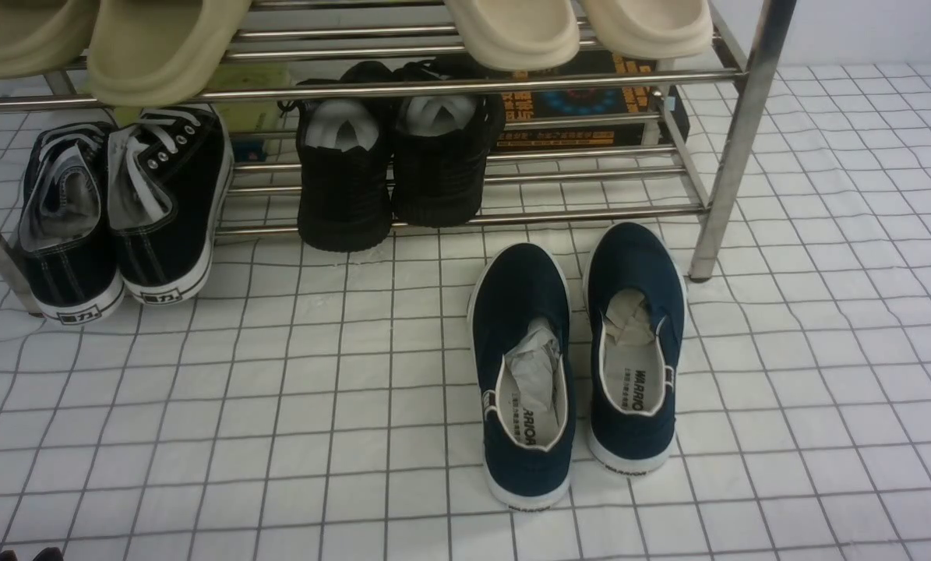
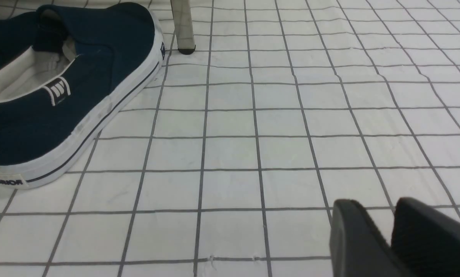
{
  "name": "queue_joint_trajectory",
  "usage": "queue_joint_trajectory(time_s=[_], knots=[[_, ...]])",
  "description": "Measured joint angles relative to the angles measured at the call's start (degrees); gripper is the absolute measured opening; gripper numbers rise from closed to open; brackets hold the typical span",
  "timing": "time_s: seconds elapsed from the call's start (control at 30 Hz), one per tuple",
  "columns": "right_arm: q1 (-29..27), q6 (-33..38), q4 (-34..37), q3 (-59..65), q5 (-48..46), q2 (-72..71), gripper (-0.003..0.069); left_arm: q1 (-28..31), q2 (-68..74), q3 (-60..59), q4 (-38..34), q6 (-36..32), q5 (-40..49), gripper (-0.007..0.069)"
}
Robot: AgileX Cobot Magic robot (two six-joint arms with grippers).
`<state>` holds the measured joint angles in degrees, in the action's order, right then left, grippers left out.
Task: Take the shoes off the shelf with your hand from the white checkered tablecloth.
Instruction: 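Grasp the leftmost shoe on the bottom shelf of the shoe rack with the left gripper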
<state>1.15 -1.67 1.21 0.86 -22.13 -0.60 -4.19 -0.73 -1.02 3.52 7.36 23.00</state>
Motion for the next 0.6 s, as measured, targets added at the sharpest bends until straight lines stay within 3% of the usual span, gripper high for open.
queue_joint_trajectory(time_s=[0.07,0.23,0.27,0.37,0.6], knots=[[0.00,0.00,0.00,0.00,0.00,0.00,0.0183,0.00,0.00,0.00,-1.73,1.66,-0.05,0.0239],[0.00,0.05,0.00,0.00,0.00,0.00,0.0187,0.00,0.00,-0.12,-15.02,12.28,-0.16,0.0239],[0.00,0.05,0.00,0.00,0.00,0.00,0.0190,0.00,0.00,-0.23,-21.79,17.92,-0.29,0.0239],[0.00,0.05,0.00,0.00,0.00,0.00,0.0194,0.00,0.00,-0.54,-30.78,25.00,-1.33,0.0239],[0.00,0.05,0.00,0.00,0.00,0.00,0.0202,0.00,0.00,-0.56,-34.98,27.37,-6.54,0.0239]])
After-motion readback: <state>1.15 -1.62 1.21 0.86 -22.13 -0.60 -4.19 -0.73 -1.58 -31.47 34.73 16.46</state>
